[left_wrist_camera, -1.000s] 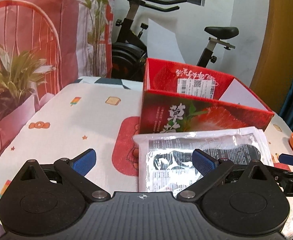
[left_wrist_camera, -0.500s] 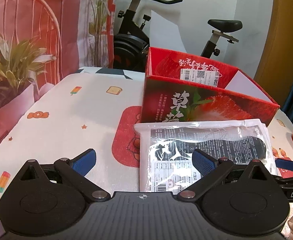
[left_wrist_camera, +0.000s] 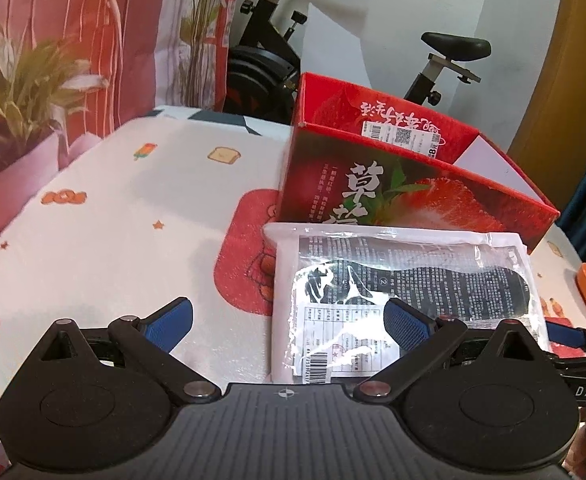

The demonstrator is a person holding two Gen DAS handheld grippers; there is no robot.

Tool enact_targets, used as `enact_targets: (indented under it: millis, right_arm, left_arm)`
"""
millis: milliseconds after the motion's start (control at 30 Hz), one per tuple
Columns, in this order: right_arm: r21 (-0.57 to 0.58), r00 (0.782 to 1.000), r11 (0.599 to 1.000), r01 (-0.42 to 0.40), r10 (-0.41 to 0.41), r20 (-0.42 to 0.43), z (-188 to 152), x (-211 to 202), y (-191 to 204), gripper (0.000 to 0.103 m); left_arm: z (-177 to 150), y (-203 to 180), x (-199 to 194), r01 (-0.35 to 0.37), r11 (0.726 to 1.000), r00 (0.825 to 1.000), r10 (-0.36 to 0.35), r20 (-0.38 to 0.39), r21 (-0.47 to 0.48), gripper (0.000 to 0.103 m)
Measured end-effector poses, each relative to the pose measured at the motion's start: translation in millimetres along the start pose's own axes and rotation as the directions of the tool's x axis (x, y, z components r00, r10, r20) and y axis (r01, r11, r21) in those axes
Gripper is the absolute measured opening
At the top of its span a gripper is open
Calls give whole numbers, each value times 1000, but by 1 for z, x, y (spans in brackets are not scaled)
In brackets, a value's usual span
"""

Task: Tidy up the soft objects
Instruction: 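Move both tools to the clear plastic bag holding a black item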

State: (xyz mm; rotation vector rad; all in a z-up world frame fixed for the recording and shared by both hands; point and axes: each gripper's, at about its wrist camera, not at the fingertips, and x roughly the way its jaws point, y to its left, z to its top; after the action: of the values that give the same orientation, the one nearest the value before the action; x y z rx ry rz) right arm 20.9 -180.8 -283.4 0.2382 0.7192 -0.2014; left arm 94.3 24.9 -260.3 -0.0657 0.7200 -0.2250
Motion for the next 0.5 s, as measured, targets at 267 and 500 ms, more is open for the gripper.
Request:
enact_targets:
  millis: [267,500]
  right_arm:
    - [-29,1000,1000,6,-6,-2,6,2,2,102]
    - [-98,1000,995,-4,3,-9,16,3,4,97]
  left_arm:
    - [10,11,16,73,996,996,-75,-45,-42,102]
    - [27,18,33,139,990,987,-140,-81,-15,85]
